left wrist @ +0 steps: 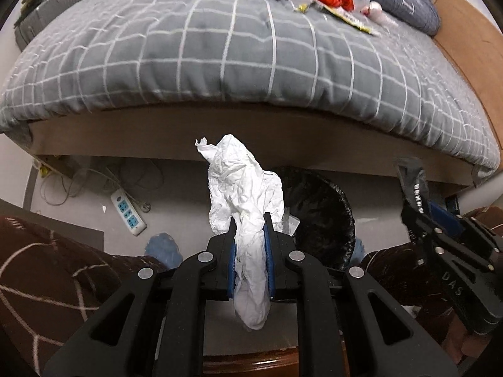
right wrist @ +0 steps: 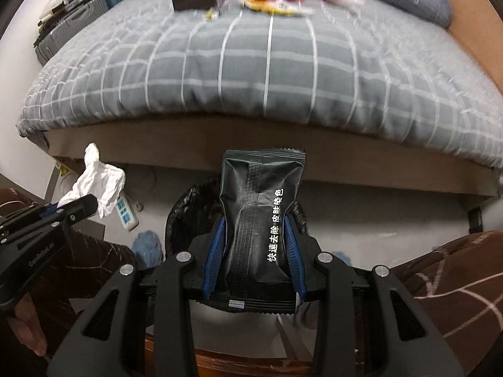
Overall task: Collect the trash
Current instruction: 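Lift the tissue and black pouch and carry both toward the black bin, then open the right tool and left tool to drop pouch and tissue into the bin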
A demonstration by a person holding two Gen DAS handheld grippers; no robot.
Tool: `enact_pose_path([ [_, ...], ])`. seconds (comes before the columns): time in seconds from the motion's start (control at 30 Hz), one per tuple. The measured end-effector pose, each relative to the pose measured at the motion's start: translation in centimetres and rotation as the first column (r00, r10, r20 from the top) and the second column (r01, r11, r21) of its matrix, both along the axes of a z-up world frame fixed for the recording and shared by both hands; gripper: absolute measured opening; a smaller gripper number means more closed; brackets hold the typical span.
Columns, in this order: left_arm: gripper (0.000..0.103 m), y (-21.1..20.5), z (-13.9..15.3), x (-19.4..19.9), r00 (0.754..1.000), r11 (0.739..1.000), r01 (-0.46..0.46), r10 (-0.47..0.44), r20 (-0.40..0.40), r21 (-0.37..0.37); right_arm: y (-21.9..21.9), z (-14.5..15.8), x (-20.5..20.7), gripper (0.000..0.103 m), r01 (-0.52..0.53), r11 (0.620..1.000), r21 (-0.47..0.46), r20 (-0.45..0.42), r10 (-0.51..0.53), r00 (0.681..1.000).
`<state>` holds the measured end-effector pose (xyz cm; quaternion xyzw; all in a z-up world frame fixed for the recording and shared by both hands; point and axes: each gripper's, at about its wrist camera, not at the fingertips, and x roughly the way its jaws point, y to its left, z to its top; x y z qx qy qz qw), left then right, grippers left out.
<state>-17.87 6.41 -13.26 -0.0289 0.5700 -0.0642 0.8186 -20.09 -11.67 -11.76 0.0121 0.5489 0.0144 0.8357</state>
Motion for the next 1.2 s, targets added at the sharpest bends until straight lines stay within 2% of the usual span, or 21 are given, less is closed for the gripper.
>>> enact_pose_path([
  [0.17,0.013,-0.3,-2.3,0.6,1.0,1.0,0.011,-0.011,-0.028,0.017,0.2,-2.4,1.3,0.035,-0.001,1.0,-0.023,-0.041,0.0,0.999],
  [0.5,0.013,1.3,-4.4,1.3,0.998,0.998,-0.034,0.037,-0.06,0.051,2.4,-5.3,2.5,0.036,-0.043,0.999,0.003,-0.092,0.043,0.995],
  [0.7,0.013,1.3,-5.1,1.5,0.997,0.998,-0.031,0.034,-0.069,0.051,2.2,-6.6,3.4,0.051,-0.048,0.999,0.018,-0.105,0.049,0.993],
  [0.83,0.014,-0.1,-5.5,1.9,0.997,0.999,-0.005,0.007,-0.08,0.034,1.3,-6.5,3.1,0.071,-0.037,0.999,-0.002,-0.089,0.036,0.995],
  [0.93,0.014,-1.8,-5.7,2.0,0.995,0.999,0.03,-0.028,-0.091,0.024,-0.4,-6.3,2.7,0.08,-0.005,1.0,-0.03,-0.071,0.003,0.998],
  [1.07,0.014,-4.8,-5.7,2.3,0.992,0.996,0.087,-0.084,-0.089,0.031,-3.5,-6.2,2.3,0.09,0.055,0.997,-0.045,-0.059,-0.058,0.997],
  [1.2,0.014,-7.6,-5.8,2.4,0.986,0.99,0.138,-0.135,-0.097,0.025,-6.3,-6.3,2.0,0.09,0.119,0.992,-0.052,-0.078,-0.123,0.989],
])
